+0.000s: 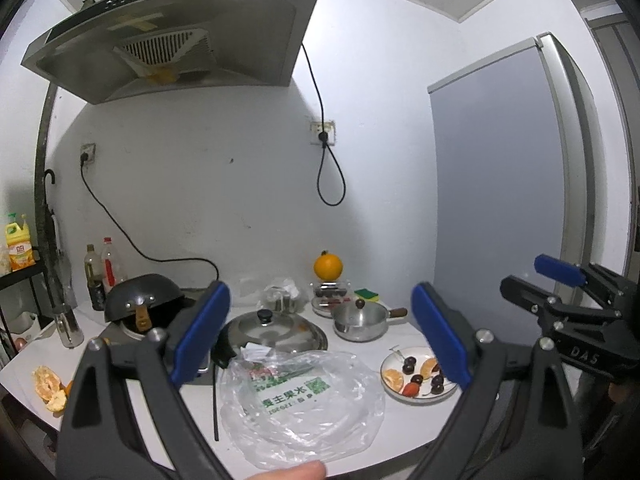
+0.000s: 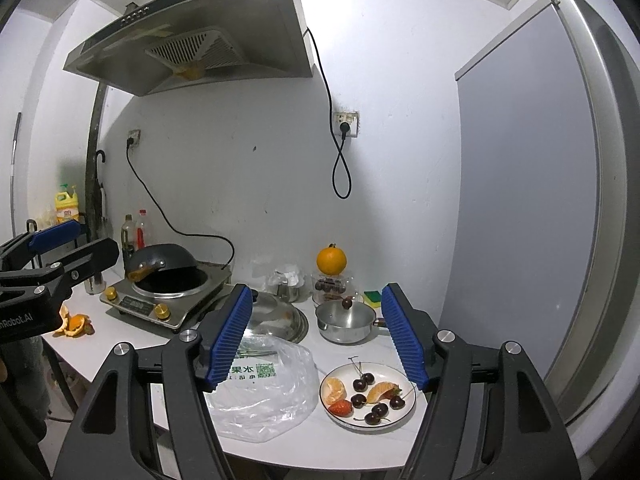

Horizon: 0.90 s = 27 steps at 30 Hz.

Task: Organize fruits

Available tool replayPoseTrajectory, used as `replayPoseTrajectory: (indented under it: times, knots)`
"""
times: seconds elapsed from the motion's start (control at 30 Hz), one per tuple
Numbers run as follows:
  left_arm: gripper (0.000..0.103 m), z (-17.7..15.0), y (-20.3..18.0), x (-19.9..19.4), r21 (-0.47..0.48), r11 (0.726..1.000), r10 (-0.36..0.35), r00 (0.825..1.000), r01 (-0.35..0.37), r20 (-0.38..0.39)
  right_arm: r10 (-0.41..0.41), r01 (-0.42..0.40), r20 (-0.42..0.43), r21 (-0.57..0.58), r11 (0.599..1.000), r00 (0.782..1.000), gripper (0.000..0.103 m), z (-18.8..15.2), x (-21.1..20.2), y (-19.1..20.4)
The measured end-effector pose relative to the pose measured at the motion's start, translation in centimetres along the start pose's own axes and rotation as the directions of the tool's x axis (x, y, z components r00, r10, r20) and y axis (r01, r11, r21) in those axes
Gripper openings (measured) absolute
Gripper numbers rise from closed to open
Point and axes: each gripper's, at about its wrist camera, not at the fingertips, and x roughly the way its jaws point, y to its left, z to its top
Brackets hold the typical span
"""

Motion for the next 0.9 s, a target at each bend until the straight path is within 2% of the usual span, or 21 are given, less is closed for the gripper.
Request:
replayPoseTrajectory:
  times: [0.9]
  knots:
    - [0.093, -0.07, -0.2, -0.19, 0.014, 1.0, -0.009, 1.0, 0.009, -0.006, 0.001, -0.001, 0.002, 0.002, 1.0, 1.0, 0.07, 0.02, -0.13, 0.2]
